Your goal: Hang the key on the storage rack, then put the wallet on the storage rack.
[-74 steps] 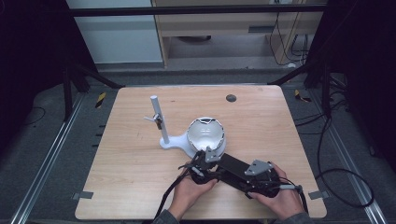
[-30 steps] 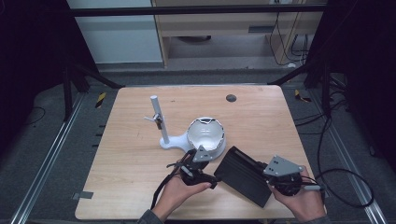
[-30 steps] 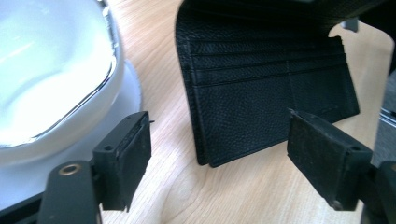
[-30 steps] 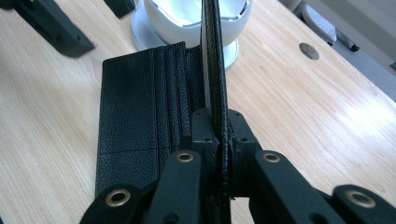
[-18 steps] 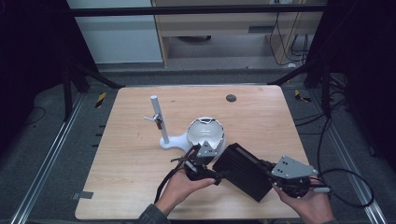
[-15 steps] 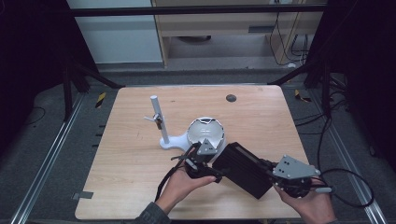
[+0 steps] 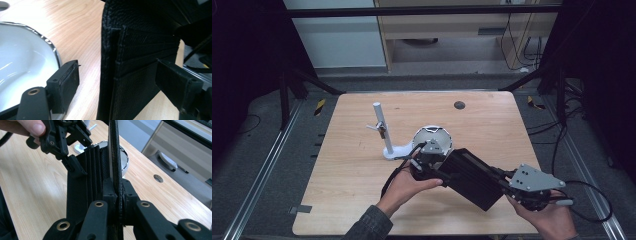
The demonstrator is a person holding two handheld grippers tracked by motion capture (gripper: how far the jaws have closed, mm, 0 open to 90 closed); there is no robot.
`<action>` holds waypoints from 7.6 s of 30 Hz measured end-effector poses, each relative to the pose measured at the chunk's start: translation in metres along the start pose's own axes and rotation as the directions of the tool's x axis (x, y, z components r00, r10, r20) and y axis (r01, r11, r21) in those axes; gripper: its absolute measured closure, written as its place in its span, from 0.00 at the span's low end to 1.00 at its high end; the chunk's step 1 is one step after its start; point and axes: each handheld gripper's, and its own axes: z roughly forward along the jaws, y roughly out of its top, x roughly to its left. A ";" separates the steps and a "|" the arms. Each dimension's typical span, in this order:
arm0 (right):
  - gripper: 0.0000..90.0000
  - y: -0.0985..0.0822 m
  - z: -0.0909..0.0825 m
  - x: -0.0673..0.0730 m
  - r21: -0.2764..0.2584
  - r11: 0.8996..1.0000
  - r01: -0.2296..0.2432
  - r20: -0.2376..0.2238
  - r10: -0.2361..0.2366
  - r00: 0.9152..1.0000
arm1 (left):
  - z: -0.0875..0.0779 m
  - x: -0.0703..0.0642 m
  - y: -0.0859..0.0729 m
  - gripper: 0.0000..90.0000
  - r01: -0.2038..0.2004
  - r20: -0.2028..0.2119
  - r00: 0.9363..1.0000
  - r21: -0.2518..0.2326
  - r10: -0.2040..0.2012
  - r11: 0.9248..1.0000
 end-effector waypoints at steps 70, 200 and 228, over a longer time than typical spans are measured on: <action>0.33 -0.061 0.032 0.010 -0.064 0.977 -0.203 0.090 0.208 0.974 | -0.100 -0.004 0.053 0.90 -0.048 -0.069 0.996 0.040 0.050 0.998; 0.28 -0.107 0.052 0.004 0.014 0.951 -0.308 0.199 0.300 0.933 | -0.067 0.062 0.076 0.76 0.025 -0.344 0.938 0.165 0.034 0.986; 0.28 -0.107 0.053 0.006 0.021 0.951 -0.308 0.197 0.298 0.934 | -0.120 0.036 0.070 0.56 -0.030 -0.393 0.919 0.017 0.035 0.999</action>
